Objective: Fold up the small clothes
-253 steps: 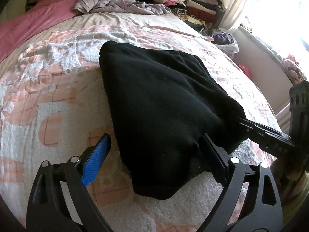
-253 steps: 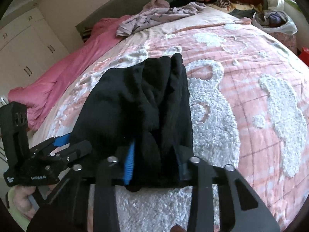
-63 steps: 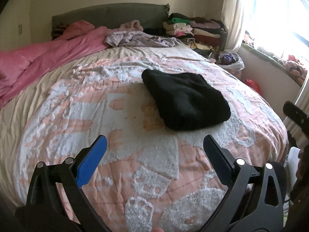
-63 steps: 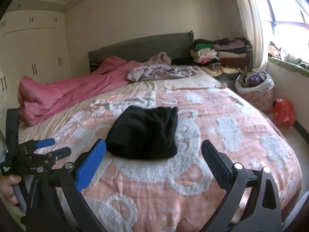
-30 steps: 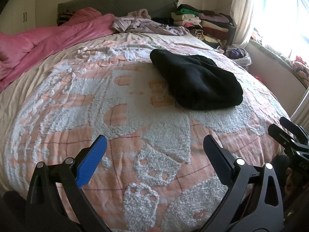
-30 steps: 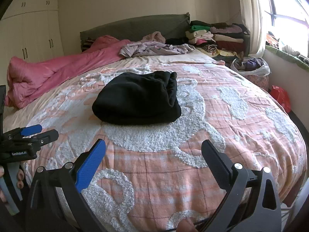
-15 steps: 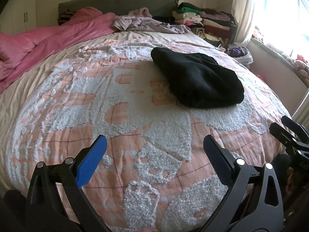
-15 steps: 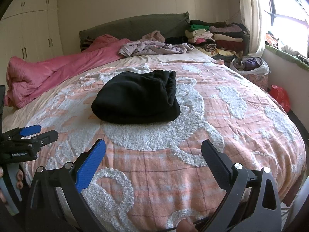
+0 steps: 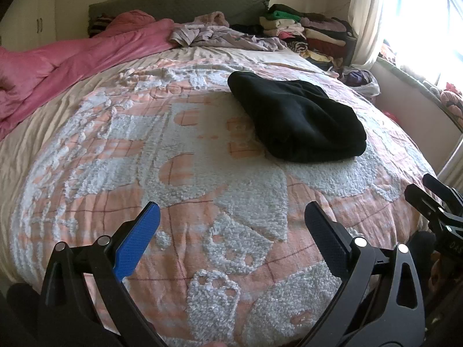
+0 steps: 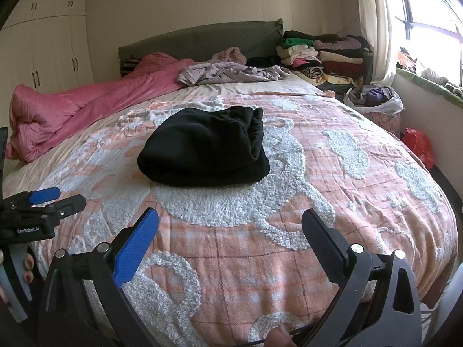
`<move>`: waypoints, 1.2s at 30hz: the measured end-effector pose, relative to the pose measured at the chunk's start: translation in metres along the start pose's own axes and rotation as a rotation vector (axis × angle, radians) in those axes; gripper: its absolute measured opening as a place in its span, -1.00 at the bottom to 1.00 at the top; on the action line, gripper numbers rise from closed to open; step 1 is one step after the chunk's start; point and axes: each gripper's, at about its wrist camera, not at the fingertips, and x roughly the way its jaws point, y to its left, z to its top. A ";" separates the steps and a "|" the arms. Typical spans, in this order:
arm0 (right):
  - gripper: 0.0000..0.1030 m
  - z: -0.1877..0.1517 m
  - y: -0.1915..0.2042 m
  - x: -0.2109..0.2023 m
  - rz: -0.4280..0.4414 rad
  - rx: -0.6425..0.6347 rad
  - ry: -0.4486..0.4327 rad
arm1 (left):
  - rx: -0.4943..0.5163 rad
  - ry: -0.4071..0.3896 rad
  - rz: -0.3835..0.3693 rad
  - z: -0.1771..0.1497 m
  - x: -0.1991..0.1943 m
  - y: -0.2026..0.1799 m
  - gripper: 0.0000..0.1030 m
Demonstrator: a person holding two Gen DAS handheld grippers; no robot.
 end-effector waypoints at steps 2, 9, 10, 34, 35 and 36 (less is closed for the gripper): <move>0.92 0.000 0.000 0.000 -0.003 0.000 -0.001 | 0.002 0.005 -0.002 0.000 0.000 0.000 0.82; 0.92 0.003 -0.003 -0.003 -0.011 0.007 0.002 | 0.003 0.011 -0.001 -0.002 -0.001 0.000 0.82; 0.91 0.003 -0.003 -0.003 -0.013 0.008 0.002 | 0.003 0.011 -0.001 -0.002 -0.001 0.000 0.82; 0.92 0.005 -0.002 -0.005 -0.029 0.003 0.000 | 0.014 0.019 0.020 -0.002 -0.002 -0.006 0.82; 0.92 0.005 -0.003 -0.005 -0.031 0.004 0.000 | 0.014 0.019 0.022 -0.002 -0.002 -0.006 0.82; 0.92 0.006 -0.004 -0.005 -0.031 0.005 0.001 | 0.016 0.018 0.025 -0.002 -0.003 -0.006 0.82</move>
